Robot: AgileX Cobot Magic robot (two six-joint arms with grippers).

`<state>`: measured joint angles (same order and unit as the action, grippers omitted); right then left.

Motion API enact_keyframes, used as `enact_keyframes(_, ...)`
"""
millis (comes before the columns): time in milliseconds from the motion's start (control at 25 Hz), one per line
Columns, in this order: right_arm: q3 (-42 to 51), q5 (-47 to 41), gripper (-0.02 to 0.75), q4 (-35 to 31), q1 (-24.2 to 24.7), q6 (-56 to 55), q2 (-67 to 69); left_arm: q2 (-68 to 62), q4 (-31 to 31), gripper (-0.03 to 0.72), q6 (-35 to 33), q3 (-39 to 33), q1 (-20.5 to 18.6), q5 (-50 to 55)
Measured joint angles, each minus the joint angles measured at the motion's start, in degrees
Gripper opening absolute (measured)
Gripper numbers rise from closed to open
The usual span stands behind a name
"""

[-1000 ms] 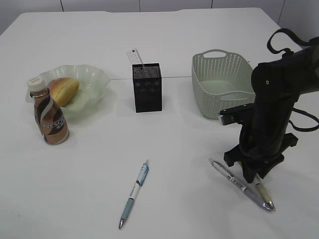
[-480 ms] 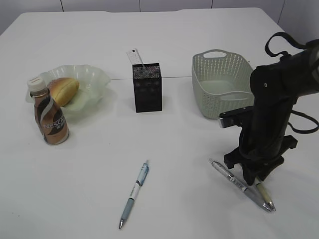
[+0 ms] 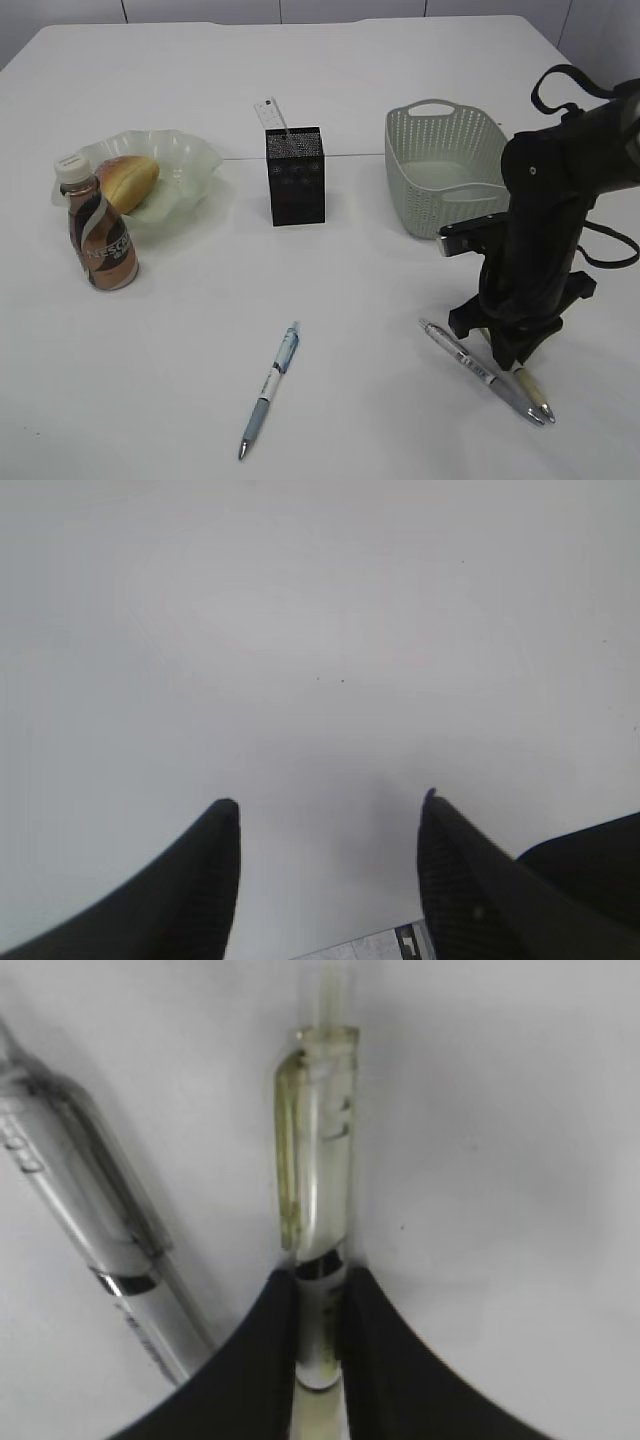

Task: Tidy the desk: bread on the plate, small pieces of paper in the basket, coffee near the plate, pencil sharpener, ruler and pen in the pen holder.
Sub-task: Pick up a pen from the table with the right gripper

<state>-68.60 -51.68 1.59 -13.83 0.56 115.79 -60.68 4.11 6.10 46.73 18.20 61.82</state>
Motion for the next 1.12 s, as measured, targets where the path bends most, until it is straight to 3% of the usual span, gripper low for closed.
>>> enact_keyframes(120,0.00,0.00,0.064,0.00,0.00,0.00,0.00,0.00,0.00,0.416,0.00,0.00,0.00,0.00)
enact_keyframes(520,1.99,-2.00,0.061,-2.43,0.00,0.00,-3.14,0.00,-0.21,0.416,0.00,0.00,0.00,-0.48)
enact_keyframes(800,7.88,8.75,0.061,-2.17,0.00,0.00,-17.78,0.00,-1.56,0.416,0.00,0.00,0.00,-3.34)
enact_keyframes(1120,13.28,30.78,0.060,-2.08,0.00,0.14,-24.27,0.00,-2.64,0.416,0.00,0.00,0.00,-6.62)
